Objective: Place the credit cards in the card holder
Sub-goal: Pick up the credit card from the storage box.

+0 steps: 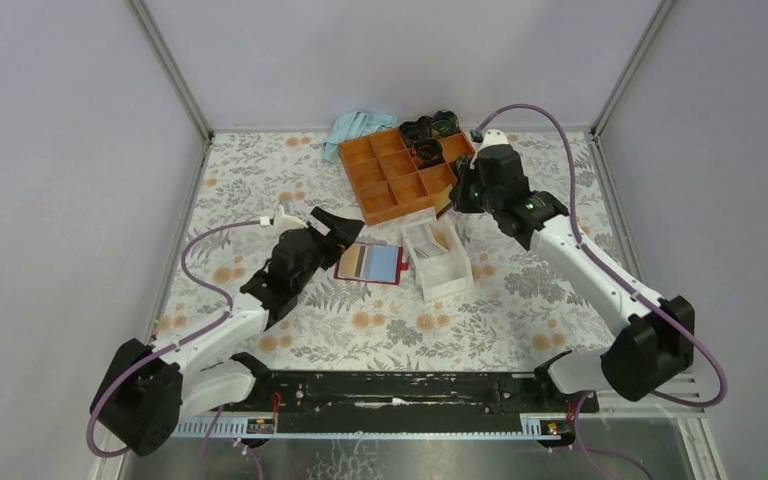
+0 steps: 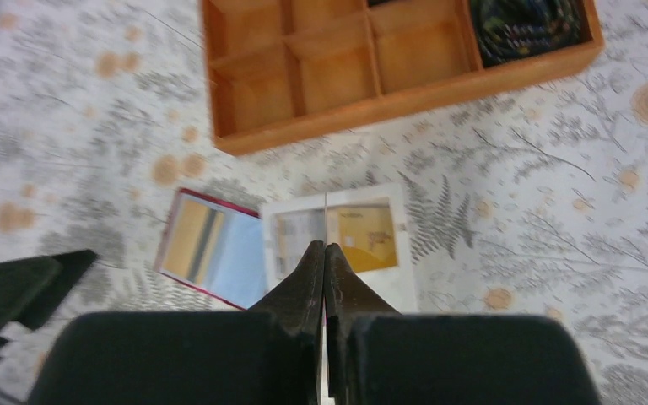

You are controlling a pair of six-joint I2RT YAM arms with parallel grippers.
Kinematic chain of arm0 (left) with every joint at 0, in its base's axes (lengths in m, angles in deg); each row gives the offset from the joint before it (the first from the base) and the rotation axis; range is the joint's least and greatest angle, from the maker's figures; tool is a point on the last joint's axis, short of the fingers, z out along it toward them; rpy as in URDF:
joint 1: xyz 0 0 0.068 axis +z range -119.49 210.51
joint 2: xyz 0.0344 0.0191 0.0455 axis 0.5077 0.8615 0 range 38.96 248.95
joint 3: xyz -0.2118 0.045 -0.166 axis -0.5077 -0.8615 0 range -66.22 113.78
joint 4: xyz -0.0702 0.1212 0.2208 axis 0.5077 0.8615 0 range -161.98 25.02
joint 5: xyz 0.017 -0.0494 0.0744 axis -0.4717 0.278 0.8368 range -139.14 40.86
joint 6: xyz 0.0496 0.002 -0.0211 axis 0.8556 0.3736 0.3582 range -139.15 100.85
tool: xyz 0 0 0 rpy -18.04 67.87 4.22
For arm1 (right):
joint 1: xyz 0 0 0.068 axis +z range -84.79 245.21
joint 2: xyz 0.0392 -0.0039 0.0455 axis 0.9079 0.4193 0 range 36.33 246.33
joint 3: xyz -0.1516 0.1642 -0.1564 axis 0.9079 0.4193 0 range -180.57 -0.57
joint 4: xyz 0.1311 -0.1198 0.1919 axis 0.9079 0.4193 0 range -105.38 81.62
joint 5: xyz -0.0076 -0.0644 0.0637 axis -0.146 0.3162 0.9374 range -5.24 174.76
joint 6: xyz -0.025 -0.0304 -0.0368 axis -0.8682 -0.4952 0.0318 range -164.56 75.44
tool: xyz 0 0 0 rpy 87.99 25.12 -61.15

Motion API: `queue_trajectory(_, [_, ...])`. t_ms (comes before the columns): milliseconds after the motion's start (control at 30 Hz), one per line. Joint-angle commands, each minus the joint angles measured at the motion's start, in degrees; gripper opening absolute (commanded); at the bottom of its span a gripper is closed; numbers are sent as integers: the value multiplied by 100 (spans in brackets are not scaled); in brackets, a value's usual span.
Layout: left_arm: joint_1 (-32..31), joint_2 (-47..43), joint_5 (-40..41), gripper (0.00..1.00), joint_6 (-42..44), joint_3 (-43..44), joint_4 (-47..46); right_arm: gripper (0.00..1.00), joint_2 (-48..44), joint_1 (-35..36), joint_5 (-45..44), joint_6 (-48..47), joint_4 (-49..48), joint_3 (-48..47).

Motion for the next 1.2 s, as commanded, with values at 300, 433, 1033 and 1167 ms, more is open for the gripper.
queue_trajectory(300, [1, -141, -1212, 91, -1511, -998, -3182, 0, -1108, 436, 828, 1664, -3378, 1550])
queue_trajectory(433, [2, -71, -1408, 90, -1852, -1060, -3550, 0, -1129, 489, 965, 1910, -4438, 2080])
queue_trajectory(1033, [-112, 164, -1406, 83, -3067, -812, -3602, 0, -91, 1060, 741, 2553, -8675, 3437])
queue_trajectory(1167, [-146, 355, -1369, 72, -3171, -611, -3599, 0, 196, 1099, 856, 2738, -9259, 3522])
